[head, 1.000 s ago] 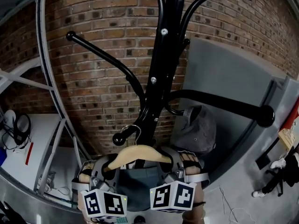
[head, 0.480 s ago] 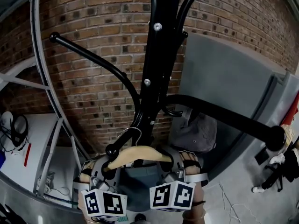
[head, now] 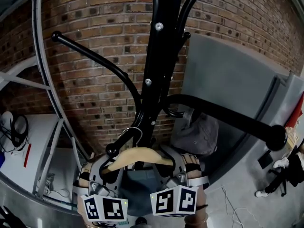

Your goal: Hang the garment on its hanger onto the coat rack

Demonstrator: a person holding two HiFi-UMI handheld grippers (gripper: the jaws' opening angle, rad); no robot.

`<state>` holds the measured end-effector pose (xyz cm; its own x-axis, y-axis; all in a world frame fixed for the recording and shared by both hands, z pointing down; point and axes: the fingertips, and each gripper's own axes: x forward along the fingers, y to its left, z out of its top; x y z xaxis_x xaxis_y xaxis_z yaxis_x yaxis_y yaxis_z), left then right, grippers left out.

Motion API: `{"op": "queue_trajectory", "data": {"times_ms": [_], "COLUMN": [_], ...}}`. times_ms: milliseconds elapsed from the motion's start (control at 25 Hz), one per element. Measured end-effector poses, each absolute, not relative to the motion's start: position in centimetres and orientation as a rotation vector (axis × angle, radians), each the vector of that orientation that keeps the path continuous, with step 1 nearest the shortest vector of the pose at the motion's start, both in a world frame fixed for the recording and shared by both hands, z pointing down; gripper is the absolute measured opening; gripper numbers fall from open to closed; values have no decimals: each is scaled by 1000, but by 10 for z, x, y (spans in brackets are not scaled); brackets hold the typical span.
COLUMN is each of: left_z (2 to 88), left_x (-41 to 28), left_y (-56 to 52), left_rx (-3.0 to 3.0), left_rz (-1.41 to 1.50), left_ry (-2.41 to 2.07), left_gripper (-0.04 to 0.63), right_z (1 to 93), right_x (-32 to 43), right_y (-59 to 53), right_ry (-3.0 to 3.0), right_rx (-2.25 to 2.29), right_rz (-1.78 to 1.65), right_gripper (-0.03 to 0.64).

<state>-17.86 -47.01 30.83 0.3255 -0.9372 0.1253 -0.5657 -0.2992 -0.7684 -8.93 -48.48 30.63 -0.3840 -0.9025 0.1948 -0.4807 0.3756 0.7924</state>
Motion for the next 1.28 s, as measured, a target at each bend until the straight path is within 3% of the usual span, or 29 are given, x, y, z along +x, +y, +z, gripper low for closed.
{"op": "queue_trajectory", "data": {"times_ms": [920, 1280], "left_z": [290, 295], "left_x": [-179, -160], "left_y": [-376, -329], "left_rx": [-1725, -1765], "left_rz": [-740, -729], "left_ry": [1493, 1498], "left_gripper": [140, 140], "right_z": [301, 303], "right_x": [-60, -52], "right_y": [-396, -354], "right_ry": [-2089, -2132], "right_rx": [1184, 1158], "right_rz": [-920, -923], "right_gripper": [145, 71]}}
